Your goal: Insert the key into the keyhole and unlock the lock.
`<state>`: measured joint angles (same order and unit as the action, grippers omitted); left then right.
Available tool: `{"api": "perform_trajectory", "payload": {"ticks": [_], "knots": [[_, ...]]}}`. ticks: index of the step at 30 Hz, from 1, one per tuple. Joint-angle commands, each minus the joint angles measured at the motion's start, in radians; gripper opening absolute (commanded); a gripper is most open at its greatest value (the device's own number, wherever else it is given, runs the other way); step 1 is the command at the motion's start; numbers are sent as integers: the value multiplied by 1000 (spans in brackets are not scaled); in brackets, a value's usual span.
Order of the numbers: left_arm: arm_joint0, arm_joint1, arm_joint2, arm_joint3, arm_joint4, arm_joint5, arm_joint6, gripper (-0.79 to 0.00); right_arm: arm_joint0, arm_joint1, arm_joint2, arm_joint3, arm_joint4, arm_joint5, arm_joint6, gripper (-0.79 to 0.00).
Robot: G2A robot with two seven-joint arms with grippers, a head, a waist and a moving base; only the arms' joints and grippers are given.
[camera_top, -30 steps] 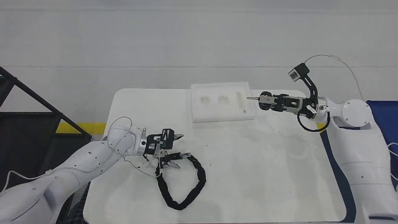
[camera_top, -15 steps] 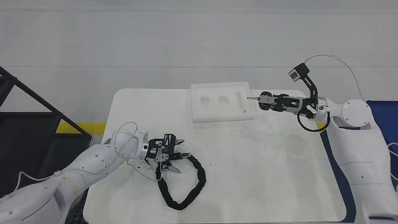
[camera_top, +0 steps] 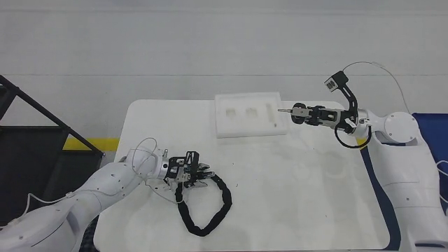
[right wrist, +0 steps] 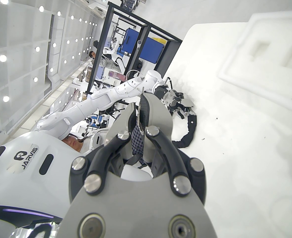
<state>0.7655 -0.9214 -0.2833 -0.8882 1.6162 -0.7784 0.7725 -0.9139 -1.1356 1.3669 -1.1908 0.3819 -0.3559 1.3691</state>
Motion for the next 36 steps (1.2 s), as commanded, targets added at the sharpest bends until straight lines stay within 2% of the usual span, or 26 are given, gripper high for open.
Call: {"api": "perform_trajectory", "payload": {"ticks": [1,3,6,8,16,23,30,36], "knots": [[1,-4,-3,4,0,0,-5,-400,0,0,0,0,0,0,0,-785],[2,-10,-7,11,-1,-2,-11,-443,0,0,0,0,0,0,0,-785],[3,-15,-13,18,-3,-5,-15,-588,0,0,0,0,0,0,0,-785],[4,-19,-17,25,-4,-4,-18,-785,0,0,0,0,0,0,0,-785],[10,-15,-43,25,8,6,63,-785,0,0,0,0,0,0,0,-785],[7,15,-75,-53,60,7,146,-785,0,0,0,0,0,0,0,-785],[-7,66,-142,-216,85,-47,201,-785,0,0,0,0,0,0,0,-785],[-11,113,-227,-389,70,-104,165,-785,-17,2,-10,-38,-18,34,-27,-785]]}}
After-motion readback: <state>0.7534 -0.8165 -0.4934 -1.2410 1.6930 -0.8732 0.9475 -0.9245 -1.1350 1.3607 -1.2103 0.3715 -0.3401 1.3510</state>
